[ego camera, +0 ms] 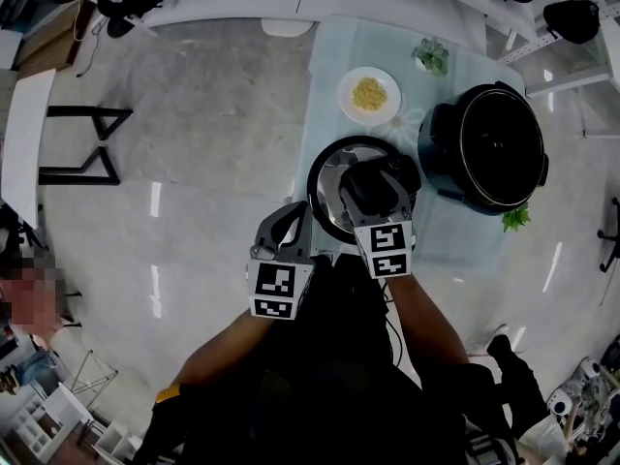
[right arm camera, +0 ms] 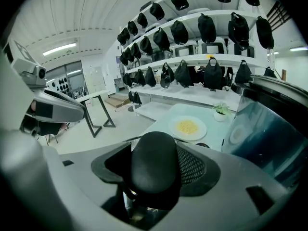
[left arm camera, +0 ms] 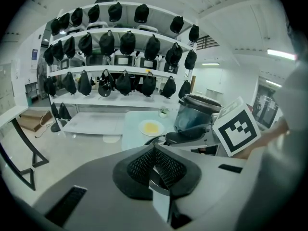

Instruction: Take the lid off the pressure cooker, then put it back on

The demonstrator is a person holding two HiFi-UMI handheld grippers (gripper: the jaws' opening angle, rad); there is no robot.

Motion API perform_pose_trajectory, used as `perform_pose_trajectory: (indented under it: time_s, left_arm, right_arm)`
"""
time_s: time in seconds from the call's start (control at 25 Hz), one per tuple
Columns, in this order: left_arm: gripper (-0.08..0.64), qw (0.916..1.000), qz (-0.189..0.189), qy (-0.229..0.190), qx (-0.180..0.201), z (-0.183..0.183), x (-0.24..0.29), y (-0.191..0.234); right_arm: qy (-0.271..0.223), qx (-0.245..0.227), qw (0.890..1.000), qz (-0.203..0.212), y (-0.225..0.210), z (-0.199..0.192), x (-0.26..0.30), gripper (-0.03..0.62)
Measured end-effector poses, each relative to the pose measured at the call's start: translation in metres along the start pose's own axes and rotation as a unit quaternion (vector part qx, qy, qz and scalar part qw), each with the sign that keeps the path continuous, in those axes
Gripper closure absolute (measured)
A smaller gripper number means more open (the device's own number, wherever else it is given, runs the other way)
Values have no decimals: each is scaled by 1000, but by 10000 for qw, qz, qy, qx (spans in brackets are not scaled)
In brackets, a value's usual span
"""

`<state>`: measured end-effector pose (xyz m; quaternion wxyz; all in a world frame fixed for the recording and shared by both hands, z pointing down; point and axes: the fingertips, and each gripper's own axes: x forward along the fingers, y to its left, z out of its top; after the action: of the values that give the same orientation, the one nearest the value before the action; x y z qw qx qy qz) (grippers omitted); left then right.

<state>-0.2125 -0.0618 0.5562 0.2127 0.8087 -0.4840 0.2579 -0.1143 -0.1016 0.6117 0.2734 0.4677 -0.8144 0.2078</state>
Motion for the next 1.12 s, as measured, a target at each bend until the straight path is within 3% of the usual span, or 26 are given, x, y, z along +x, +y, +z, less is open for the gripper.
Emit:
perform_pose_trajectory:
  time_s: [0.4,0.88,1.12]
  left_arm:
    - [552,9999,28,98,-19,-1,12,-2]
    - [554,9999,14,157,-18,-2,19,-8]
    - [554,10000,-22,49,38,5,12,-12]
  right_arm:
    - [136,-27,9999,56,-2,-16,6,284]
    - [495,-597,9970,-2,4,-39,8,276]
    - [619,-607,9962,32,6,-41,5,273]
